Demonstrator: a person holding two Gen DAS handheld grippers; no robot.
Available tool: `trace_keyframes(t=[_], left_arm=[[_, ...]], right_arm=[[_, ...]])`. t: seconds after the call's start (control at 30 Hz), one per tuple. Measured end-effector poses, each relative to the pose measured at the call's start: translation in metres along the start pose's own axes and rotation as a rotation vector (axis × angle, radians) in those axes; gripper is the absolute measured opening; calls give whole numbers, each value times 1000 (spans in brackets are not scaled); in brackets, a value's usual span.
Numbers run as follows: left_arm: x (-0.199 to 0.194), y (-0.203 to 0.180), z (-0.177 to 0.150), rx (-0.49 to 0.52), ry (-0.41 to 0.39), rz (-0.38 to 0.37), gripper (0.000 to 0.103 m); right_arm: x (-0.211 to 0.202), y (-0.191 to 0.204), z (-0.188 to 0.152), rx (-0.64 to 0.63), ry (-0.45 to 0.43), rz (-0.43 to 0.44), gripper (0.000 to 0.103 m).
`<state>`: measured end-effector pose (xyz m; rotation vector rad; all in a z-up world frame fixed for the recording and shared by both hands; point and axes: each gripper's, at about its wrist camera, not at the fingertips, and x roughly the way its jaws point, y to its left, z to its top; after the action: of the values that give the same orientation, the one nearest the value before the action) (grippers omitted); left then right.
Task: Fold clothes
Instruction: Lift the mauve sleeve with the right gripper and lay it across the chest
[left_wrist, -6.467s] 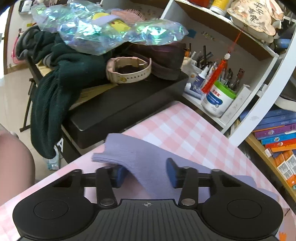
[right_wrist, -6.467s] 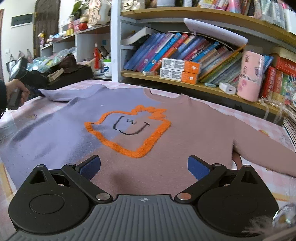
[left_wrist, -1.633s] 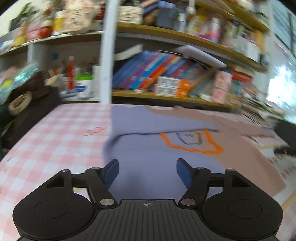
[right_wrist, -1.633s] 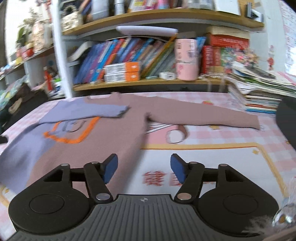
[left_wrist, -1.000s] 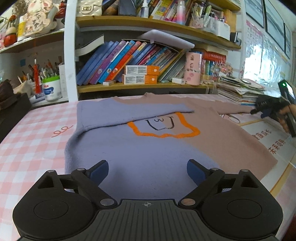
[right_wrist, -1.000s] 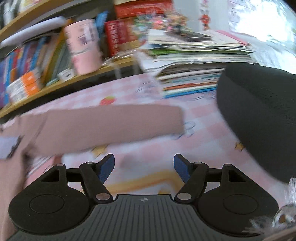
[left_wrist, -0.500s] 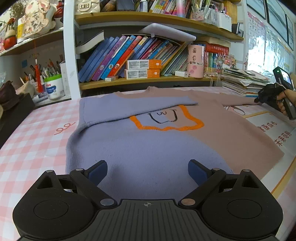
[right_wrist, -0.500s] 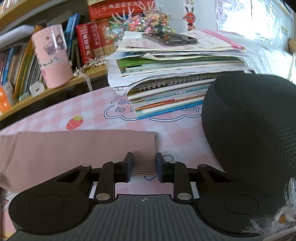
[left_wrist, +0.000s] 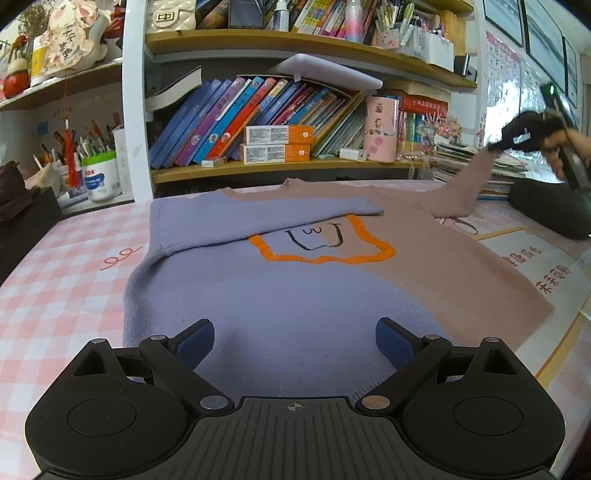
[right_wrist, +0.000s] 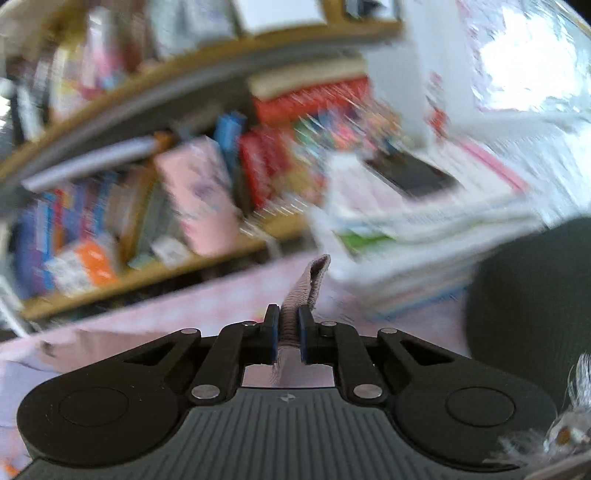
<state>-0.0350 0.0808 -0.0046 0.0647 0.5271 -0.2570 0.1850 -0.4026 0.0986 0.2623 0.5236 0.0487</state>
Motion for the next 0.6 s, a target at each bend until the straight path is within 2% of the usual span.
trace_keyframes(t=[0.27,0.47,0.6], left_arm=[[0,-3,-1,17,1,4,97],[-2,-1,-2,9,-13,1,100],[-4,2,-2,-14,-26,-10,100]], right_arm=[[-28,119,28,-137,-65,235,9],[-22,225,35,-252,-71,409,9],[-14,278,29,-310,-52,489,9]])
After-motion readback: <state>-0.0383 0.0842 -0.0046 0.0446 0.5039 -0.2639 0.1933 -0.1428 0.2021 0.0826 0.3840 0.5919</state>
